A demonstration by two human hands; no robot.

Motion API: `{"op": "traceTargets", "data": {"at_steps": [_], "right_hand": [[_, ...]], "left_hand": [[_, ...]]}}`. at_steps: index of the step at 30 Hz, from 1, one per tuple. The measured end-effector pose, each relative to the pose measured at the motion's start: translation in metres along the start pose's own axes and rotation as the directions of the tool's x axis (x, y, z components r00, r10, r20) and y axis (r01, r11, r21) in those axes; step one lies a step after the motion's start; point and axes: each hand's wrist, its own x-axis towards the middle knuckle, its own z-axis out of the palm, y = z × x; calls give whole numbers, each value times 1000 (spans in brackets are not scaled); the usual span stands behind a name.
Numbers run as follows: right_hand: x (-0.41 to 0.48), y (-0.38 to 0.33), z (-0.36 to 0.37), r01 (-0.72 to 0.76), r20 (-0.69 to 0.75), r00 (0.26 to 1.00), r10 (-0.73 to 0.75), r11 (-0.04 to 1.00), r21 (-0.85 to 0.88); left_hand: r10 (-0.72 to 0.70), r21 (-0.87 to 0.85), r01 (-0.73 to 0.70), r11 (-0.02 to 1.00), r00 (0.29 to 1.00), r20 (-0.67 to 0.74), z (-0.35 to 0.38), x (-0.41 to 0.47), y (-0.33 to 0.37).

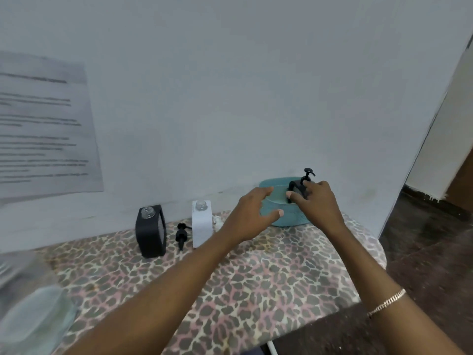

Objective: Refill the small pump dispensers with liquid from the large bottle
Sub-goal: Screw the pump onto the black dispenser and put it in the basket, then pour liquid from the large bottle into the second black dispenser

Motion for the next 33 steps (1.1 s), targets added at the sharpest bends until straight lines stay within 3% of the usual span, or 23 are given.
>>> {"op": "traceTargets", "data": {"at_steps": [10, 24, 29, 33], "right_hand": [[-98, -82, 33, 157, 52, 984, -170, 970, 186], [-167, -173, 117, 255, 172, 935, -311, 924, 285], [-179, -195, 144, 256, 187, 929, -318, 921, 293], [-184, -208, 164, 264, 175, 930, -323, 919, 291]], "left_hand": [[-39, -72, 25, 997, 979, -201, -71, -140, 8], [-24, 102, 84, 991, 877, -480, -147, -268, -6], [98, 253, 77, 964, 783, -615, -162, -302, -19], [187, 370, 150, 917, 656, -731, -171, -323, -31]]}}
